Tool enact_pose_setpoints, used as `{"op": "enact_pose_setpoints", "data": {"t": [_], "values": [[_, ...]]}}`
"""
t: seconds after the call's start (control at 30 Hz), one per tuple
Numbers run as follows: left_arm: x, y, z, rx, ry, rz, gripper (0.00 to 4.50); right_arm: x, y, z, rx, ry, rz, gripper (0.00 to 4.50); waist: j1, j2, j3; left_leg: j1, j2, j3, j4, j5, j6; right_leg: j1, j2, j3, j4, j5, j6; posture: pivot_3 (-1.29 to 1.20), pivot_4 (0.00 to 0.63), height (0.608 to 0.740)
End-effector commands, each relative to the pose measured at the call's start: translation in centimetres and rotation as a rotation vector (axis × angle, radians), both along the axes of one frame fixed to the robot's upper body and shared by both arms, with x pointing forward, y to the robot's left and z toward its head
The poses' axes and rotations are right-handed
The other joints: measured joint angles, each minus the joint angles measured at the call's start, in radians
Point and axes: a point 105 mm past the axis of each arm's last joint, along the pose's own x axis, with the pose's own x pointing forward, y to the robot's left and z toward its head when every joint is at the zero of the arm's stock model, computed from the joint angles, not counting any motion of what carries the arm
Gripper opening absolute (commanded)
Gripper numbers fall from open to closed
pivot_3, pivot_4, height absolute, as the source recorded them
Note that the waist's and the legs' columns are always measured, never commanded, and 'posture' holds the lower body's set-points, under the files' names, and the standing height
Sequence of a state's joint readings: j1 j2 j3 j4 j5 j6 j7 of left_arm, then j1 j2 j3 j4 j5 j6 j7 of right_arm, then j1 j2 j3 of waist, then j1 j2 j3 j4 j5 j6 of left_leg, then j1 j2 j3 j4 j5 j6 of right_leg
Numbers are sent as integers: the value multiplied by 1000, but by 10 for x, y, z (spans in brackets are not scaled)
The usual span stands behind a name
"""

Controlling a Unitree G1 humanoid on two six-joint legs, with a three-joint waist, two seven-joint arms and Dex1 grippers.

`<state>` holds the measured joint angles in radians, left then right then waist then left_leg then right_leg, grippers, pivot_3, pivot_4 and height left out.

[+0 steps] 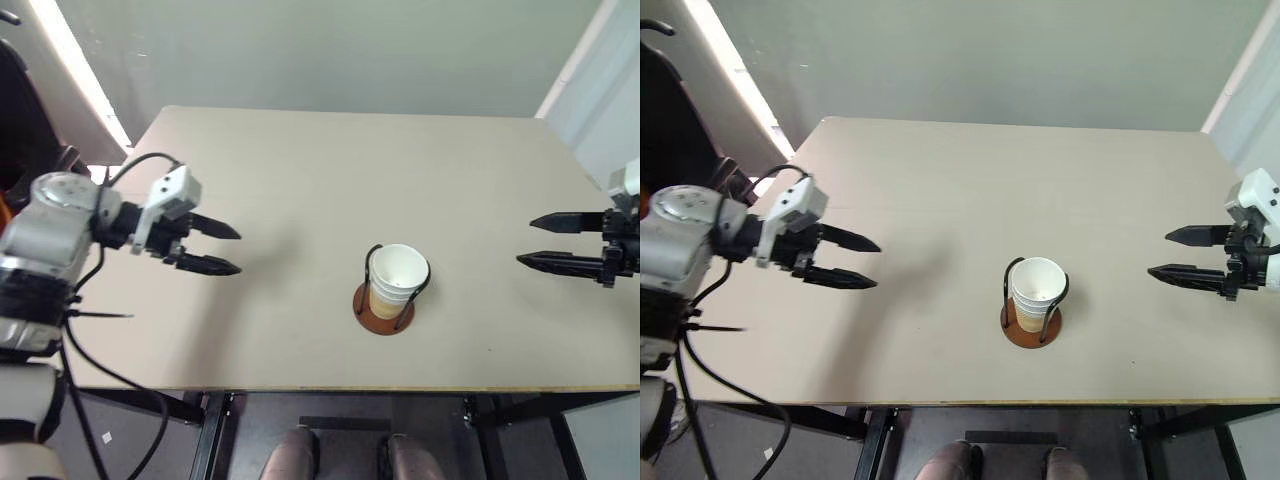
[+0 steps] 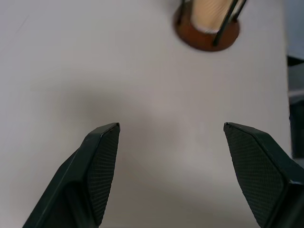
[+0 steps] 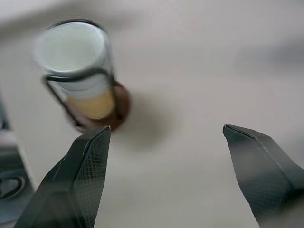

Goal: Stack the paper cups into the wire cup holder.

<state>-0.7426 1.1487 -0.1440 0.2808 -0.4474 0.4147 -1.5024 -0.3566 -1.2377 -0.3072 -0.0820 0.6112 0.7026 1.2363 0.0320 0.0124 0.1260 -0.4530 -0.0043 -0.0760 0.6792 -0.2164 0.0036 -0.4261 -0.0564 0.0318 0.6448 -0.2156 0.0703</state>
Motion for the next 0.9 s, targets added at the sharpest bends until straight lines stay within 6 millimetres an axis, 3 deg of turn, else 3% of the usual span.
{"op": "enact_pose_setpoints", "data": {"t": [0.03, 0.2, 0.4, 0.9], "values": [[-17, 7, 20, -46, -60, 59, 3725, -2, -12, 14, -29, -57, -24, 3919, -1, 0, 0, 1, 0, 0, 0, 0, 0, 1, 0, 0, 0, -2, -4, 0, 150, 740], [-24, 11, 20, -58, -75, 119, 3725, 1, -12, 10, -32, -46, -15, 3919, -2, 0, 0, 7, 0, 0, -9, -3, 4, 2, 0, -1, 1, -3, -15, 0, 150, 740], [-23, 10, 19, -68, -84, 139, 3725, 6, -8, 10, -33, -50, 1, 3919, -16, 0, 0, 17, 2, 0, -19, 2, -2, 4, 1, -1, 2, 0, -21, 0, 150, 740], [-32, 3, 7, -85, -52, 145, 3725, 14, 0, 9, -39, -53, 20, 3919, -24, 0, 0, 17, 3, 0, -26, 3, -4, 2, 2, -1, 2, 0, -25, 0, 150, 740]]}}
